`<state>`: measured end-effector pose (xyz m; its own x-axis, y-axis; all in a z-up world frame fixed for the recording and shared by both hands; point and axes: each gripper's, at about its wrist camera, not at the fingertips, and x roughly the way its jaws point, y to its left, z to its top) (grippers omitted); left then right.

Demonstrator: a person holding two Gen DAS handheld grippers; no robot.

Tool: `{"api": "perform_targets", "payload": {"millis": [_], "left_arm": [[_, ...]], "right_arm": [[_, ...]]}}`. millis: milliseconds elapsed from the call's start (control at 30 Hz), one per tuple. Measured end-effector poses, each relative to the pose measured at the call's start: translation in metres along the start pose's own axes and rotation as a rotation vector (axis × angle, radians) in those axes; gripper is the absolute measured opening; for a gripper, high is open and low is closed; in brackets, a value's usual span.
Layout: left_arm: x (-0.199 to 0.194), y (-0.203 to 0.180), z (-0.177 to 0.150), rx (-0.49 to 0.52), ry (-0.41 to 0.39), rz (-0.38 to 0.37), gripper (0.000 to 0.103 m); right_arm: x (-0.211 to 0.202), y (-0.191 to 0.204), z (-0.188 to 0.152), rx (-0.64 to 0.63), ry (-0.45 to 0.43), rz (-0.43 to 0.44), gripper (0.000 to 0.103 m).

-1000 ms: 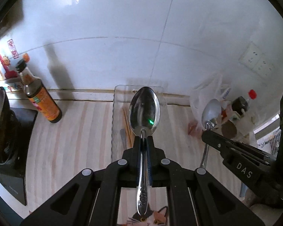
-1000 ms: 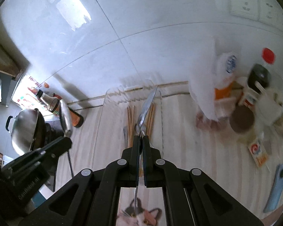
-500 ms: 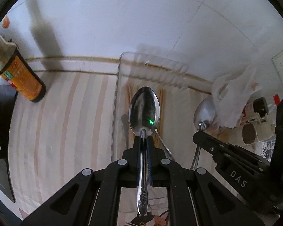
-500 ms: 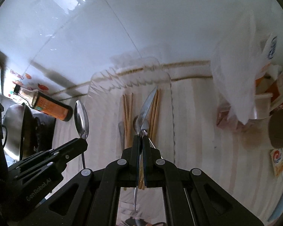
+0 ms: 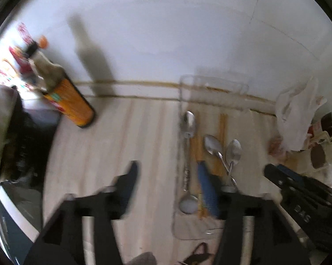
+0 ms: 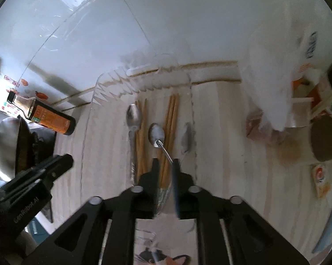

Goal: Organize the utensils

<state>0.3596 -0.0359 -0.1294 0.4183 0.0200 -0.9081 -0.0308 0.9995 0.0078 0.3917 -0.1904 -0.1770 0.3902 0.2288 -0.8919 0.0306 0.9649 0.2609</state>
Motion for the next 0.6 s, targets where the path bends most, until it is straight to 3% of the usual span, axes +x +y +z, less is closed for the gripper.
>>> {"api": "perform_targets", "payload": {"millis": [33,100,167,267,367,433,500,600], "left_arm": [[-0.004,0.002,-0.002,0.002,-0.021,0.012,0.064],[-0.013,0.006,-0.008,0.014,-0.060,0.039,0.064],[-0.018,0.010,-0.014,0.014,-0.086,0.055,0.080],[-0.024,0.016,-0.024,0.019,-0.118,0.073,0.092],[-0.026,0.019,-0.033,0.032,-0.129,0.076,0.103],[-0.029,0.022,-0.040,0.037,-0.129,0.076,0.103],[-0.032,0.024,-0.046,0.042,-0.131,0.074,0.103],[-0.040,0.026,-0.055,0.051,-0.138,0.061,0.103]], "right_arm": [[-0.005,0.001,-0.003,-0.006,-0.016,-0.017,0.034],[-0.015,0.002,-0.010,-0.017,-0.048,-0.069,0.039],[-0.023,0.001,-0.018,-0.030,-0.072,-0.114,0.044],[-0.031,-0.001,-0.033,-0.040,-0.098,-0.190,0.055],[-0.039,-0.001,-0.047,-0.057,-0.121,-0.254,0.075],[-0.044,0.001,-0.055,-0.065,-0.137,-0.284,0.093],[-0.049,0.002,-0.062,-0.067,-0.154,-0.307,0.100],[-0.061,0.005,-0.073,-0.065,-0.178,-0.340,0.102]]}}
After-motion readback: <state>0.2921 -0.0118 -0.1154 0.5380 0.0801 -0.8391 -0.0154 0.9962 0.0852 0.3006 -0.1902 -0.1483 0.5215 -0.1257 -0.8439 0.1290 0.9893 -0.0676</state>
